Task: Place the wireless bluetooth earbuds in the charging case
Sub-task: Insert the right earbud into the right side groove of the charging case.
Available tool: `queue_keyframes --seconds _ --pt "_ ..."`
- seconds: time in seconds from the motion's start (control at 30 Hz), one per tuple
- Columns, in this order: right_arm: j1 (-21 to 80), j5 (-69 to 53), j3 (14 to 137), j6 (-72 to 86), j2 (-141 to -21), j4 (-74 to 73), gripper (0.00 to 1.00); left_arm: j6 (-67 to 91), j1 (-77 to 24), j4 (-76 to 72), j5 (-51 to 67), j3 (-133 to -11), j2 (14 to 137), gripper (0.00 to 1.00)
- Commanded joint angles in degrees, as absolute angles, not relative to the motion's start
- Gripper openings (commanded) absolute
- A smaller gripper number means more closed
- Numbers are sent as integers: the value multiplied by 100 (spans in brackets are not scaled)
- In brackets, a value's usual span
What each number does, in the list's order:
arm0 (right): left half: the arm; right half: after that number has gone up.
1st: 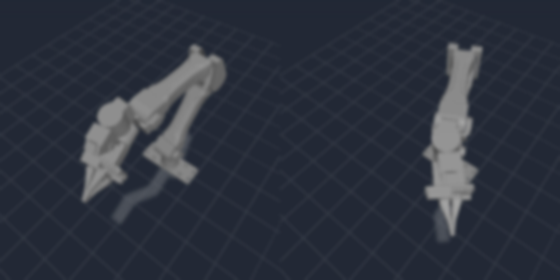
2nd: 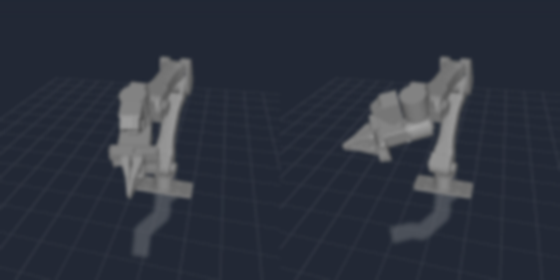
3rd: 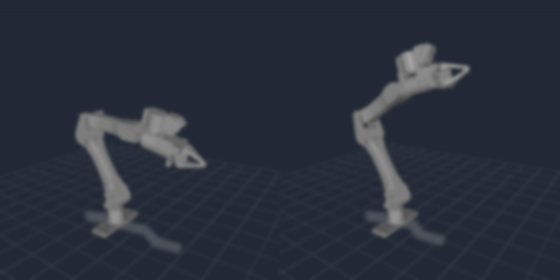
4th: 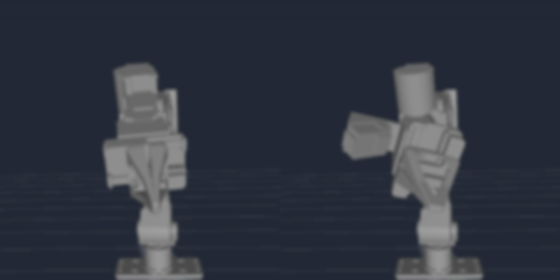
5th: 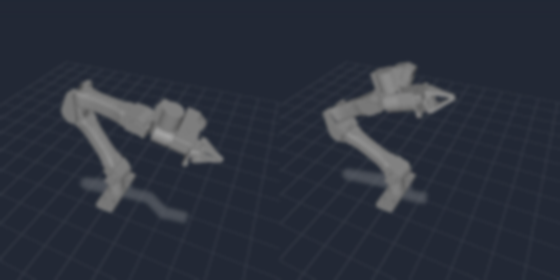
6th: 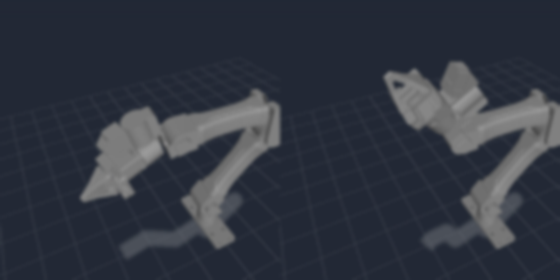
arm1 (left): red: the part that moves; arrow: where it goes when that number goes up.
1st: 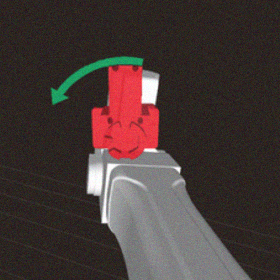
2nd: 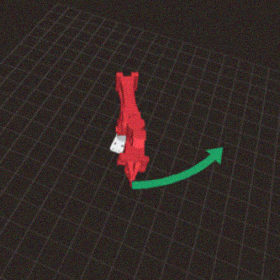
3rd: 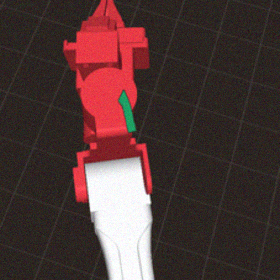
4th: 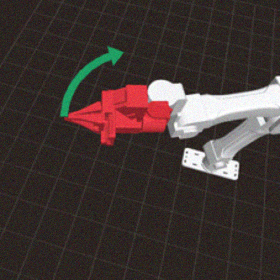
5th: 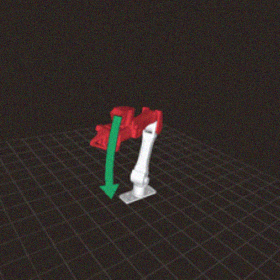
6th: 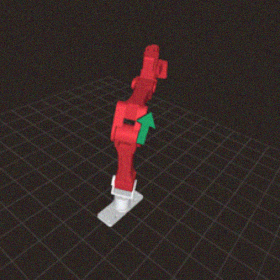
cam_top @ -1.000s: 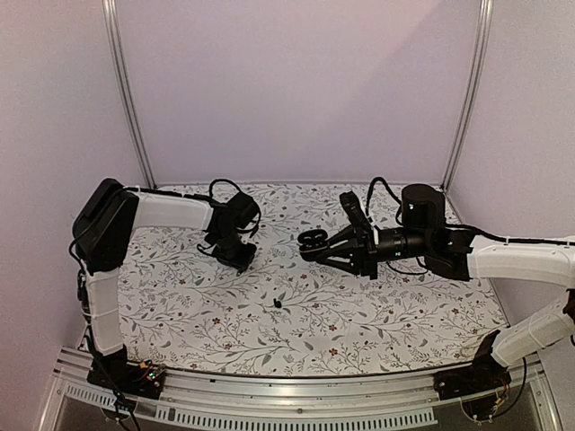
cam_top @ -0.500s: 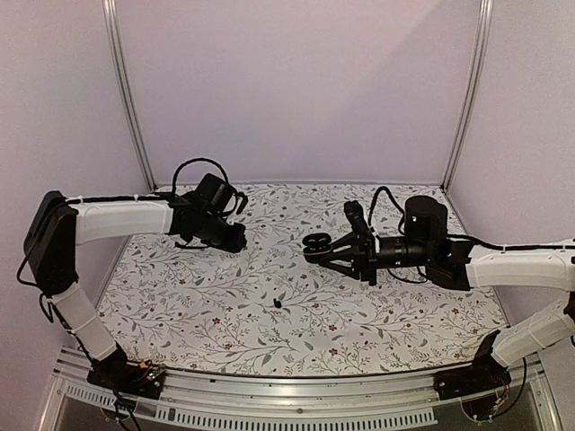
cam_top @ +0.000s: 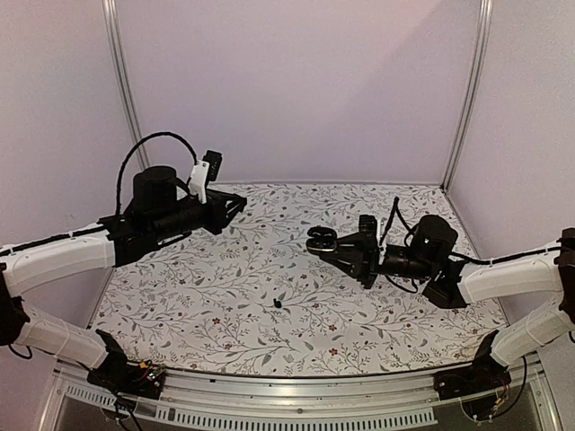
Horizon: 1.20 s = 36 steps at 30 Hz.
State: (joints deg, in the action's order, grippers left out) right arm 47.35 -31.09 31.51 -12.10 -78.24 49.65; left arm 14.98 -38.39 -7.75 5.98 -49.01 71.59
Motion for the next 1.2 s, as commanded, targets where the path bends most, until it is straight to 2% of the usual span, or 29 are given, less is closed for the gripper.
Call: queue_keyframes --seconds 0.0,0.43,1.17 --pt "4865 -2629 3005 -1810 -7989 6048 0 1180 -4140 -1698 936 -4670 6822 17" --pt "5348 -1301 3097 -2077 -8447 6573 0 993 -5038 -2589 1203 -4628 6750 18" --pt "5799 -121 3413 -1472 -8850 6967 0 940 -6056 -3518 800 -4958 7808 18"
